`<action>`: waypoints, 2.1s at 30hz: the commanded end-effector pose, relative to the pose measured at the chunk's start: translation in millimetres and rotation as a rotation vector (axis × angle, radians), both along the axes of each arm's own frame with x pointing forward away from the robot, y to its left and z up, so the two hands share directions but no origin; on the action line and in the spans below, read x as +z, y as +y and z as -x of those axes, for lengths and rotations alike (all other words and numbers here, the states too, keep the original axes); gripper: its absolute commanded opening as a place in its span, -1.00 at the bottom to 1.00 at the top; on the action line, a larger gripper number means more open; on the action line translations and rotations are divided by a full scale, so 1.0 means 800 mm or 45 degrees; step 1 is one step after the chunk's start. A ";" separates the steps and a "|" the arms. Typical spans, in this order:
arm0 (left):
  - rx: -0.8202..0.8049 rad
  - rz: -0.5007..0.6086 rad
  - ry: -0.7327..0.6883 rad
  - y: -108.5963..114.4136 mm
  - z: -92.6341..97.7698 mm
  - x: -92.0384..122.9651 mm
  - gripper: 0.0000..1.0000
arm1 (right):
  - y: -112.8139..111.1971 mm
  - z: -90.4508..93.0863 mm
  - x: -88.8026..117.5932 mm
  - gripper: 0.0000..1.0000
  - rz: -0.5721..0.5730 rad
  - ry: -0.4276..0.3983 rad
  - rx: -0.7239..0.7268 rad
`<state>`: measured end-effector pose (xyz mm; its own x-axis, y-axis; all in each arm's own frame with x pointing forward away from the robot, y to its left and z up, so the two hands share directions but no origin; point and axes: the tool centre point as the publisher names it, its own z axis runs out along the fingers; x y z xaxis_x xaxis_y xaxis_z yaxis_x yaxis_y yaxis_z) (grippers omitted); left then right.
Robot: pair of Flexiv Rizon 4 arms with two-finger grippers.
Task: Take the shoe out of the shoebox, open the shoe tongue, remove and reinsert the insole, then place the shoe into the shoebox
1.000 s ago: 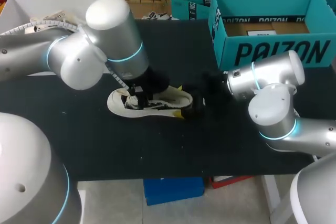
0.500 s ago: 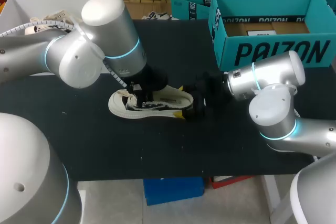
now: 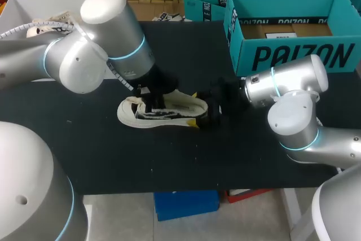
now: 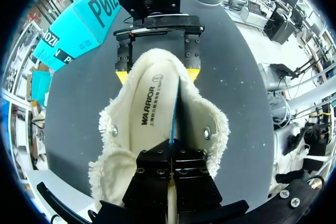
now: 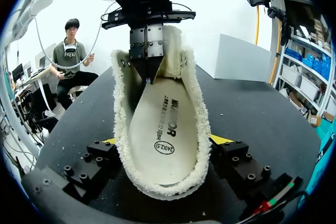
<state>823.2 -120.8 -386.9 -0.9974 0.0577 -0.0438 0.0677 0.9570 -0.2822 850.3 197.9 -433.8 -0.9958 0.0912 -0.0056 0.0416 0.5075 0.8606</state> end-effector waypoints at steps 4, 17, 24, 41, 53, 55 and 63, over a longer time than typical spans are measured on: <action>-0.005 0.023 -0.005 0.006 0.004 0.007 -1.00 | -0.001 -0.003 -0.003 -1.00 -0.001 0.001 -0.001; -0.010 0.057 -0.008 0.005 0.004 0.014 -1.00 | -0.001 -0.003 -0.003 -1.00 -0.001 0.001 -0.001; -0.008 0.074 -0.006 0.006 0.004 0.020 -1.00 | -0.001 -0.003 -0.003 -1.00 -0.001 0.001 -0.001; -0.048 0.051 0.015 -0.025 0.001 0.012 -0.25 | -0.001 -0.003 -0.003 -1.00 -0.001 0.001 -0.001; -0.122 0.030 -0.052 -0.059 0.003 0.007 -0.11 | -0.001 -0.003 -0.003 -1.00 -0.001 0.001 -0.001; -0.138 0.021 -0.071 -0.062 0.005 0.006 -0.11 | -0.001 -0.003 -0.003 -1.00 -0.001 0.001 -0.001; -0.155 0.002 -0.107 -0.064 0.008 0.000 -0.15 | -0.001 -0.003 -0.003 -1.00 -0.001 0.001 -0.001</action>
